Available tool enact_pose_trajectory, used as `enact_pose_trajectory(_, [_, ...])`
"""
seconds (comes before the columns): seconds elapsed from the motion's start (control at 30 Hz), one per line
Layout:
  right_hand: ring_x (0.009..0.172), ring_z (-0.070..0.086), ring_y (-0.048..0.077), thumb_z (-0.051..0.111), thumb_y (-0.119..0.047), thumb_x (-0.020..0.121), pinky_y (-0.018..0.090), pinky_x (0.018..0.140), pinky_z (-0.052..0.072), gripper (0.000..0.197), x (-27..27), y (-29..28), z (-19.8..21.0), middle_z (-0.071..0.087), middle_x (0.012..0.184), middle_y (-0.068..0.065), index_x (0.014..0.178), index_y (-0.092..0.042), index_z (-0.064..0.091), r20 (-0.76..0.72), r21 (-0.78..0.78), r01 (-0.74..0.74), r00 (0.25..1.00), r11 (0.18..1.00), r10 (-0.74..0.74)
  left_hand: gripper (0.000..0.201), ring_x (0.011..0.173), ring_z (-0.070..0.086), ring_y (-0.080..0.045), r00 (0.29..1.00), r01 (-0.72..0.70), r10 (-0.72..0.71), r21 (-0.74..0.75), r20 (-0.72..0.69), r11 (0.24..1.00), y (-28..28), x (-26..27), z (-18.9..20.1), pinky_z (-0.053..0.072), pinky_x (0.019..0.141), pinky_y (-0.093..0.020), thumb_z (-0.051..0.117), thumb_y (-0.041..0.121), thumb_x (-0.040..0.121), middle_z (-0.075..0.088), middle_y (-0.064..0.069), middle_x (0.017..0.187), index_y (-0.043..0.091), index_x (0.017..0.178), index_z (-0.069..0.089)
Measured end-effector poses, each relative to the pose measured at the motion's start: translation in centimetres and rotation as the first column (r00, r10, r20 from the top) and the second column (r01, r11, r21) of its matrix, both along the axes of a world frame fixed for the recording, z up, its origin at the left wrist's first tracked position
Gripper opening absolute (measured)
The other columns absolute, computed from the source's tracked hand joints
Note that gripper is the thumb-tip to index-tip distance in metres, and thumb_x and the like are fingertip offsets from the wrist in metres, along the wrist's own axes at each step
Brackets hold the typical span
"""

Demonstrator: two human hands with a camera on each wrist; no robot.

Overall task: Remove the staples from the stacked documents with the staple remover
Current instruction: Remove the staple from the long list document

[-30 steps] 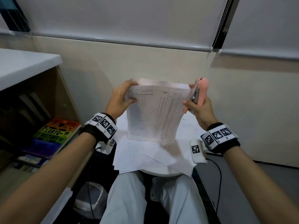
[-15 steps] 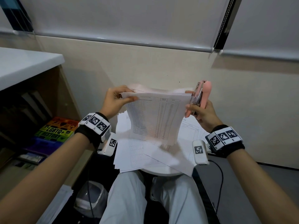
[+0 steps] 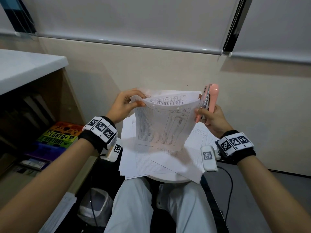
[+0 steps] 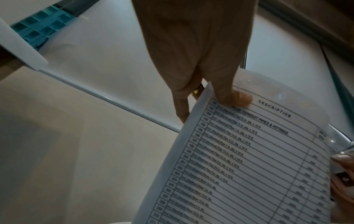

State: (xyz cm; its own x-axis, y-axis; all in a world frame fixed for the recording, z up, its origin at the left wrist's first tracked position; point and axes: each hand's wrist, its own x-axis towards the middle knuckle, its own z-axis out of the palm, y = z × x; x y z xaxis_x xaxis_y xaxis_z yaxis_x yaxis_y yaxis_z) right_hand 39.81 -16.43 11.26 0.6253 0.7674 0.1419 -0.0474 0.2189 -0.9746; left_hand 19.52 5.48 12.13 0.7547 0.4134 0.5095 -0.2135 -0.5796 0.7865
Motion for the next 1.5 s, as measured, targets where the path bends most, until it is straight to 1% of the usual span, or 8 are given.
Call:
enact_pose_trajectory(0.23, [0.061, 0.062, 0.014, 0.055, 0.013, 0.084, 0.024, 0.054, 0.053, 0.028, -0.7, -0.6, 0.6, 0.061, 0.087, 0.011, 0.103, -0.008, 0.057, 0.068, -0.042, -0.041, 0.997, 0.998, 0.044, 0.037, 0.095, 0.053, 0.01, 0.998, -0.007, 0.014, 0.115, -0.062, 0.993, -0.4, -0.4, 0.1, 0.038, 0.086, -0.004, 0.074, 0.005, 0.077, 0.055, 0.024, 0.097, 0.038, 0.094, 0.068])
enact_pose_trajectory(0.37, [0.074, 0.063, 0.021, 0.057, 0.01, 0.084, 0.028, 0.06, 0.056, 0.027, -0.5, -0.7, 0.8, 0.063, 0.094, 0.013, 0.105, -0.006, 0.056, 0.11, -0.081, -0.053, 0.992, 0.995, 0.061, 0.026, 0.11, 0.049, 0.0, 0.996, -0.001, 0.015, 0.171, -0.083, 0.985, -0.4, -0.4, 0.7, 0.039, 0.095, -0.009, 0.076, 0.014, 0.075, 0.047, 0.0, 0.12, 0.023, 0.099, 0.07])
enact_pose_trajectory(0.47, [0.078, 0.067, 0.018, 0.058, 0.011, 0.083, 0.027, 0.065, 0.057, 0.025, -0.6, -0.6, 0.9, 0.065, 0.092, 0.011, 0.102, -0.004, 0.057, 0.135, -0.108, -0.069, 0.987, 0.992, 0.083, 0.018, 0.11, 0.051, -0.008, 0.997, 0.029, -0.012, 0.216, -0.078, 0.976, -0.8, -0.2, 0.9, 0.039, 0.098, -0.014, 0.077, 0.015, 0.075, 0.046, -0.002, 0.125, 0.014, 0.092, 0.072])
enact_pose_trajectory(0.67, [0.074, 0.066, 0.014, 0.059, 0.008, 0.083, 0.023, 0.062, 0.055, 0.024, -0.6, -0.4, 0.7, 0.065, 0.089, 0.006, 0.1, -0.008, 0.057, 0.124, -0.082, -0.009, 0.992, 0.997, 0.019, 0.021, 0.105, 0.051, 0.003, 0.999, 0.001, 0.005, 0.143, -0.038, 0.99, -1.1, 0.1, 0.6, 0.042, 0.09, -0.01, 0.075, 0.014, 0.076, 0.053, 0.004, 0.112, 0.016, 0.096, 0.071])
enact_pose_trajectory(0.87, [0.073, 0.068, 0.014, 0.061, 0.009, 0.082, 0.026, 0.064, 0.055, 0.024, -0.7, -0.2, 0.8, 0.066, 0.091, 0.01, 0.098, -0.007, 0.058, 0.141, -0.064, 0.018, 0.99, 0.998, -0.009, 0.023, 0.094, 0.059, -0.018, 0.984, -0.169, 0.158, 0.142, 0.084, 0.975, -1.0, 0.1, 0.1, 0.048, 0.085, -0.025, 0.074, 0.018, 0.079, 0.063, -0.013, 0.1, 0.012, 0.102, 0.071])
enact_pose_trajectory(1.13, [0.09, 0.064, 0.028, 0.064, 0.005, 0.082, 0.041, 0.074, 0.056, 0.023, -0.8, 0.3, 1.3, 0.061, 0.101, 0.017, 0.098, -0.009, 0.058, 0.123, -0.062, 0.043, 0.992, 0.997, -0.035, 0.031, 0.093, 0.061, -0.023, 0.962, -0.26, 0.199, 0.411, 0.187, 0.873, -0.7, 0.1, 0.2, 0.051, 0.087, -0.033, 0.068, 0.016, 0.085, 0.064, -0.012, 0.1, 0.009, 0.114, 0.066])
enact_pose_trajectory(1.3, [0.091, 0.062, 0.031, 0.074, -0.012, 0.068, 0.047, 0.078, 0.054, 0.035, -0.5, 0.8, 2.4, 0.06, 0.102, 0.019, 0.1, -0.013, 0.059, 0.099, -0.095, 0.013, 0.995, 0.995, -0.003, 0.041, 0.095, 0.05, -0.018, 0.98, -0.143, 0.194, 0.551, -0.036, 0.822, 0.2, 0.1, 1.4, 0.043, 0.089, -0.023, 0.066, 0.019, 0.086, 0.051, -0.011, 0.109, 0.022, 0.127, 0.059])
enact_pose_trajectory(1.5, [0.09, 0.063, 0.026, 0.066, -0.001, 0.081, 0.052, 0.089, 0.051, 0.032, -0.5, 1.3, 3.2, 0.062, 0.099, 0.013, 0.112, -0.003, 0.056, 0.187, -0.127, 0.012, 0.982, 0.992, 0.012, 0.055, 0.103, 0.043, -0.016, 0.94, 0.015, 0.185, 0.577, -0.287, 0.816, 0.3, 0.5, 3.2, 0.046, 0.096, -0.036, 0.065, 0.006, 0.086, 0.035, 0.001, 0.11, 0.027, 0.134, 0.051])
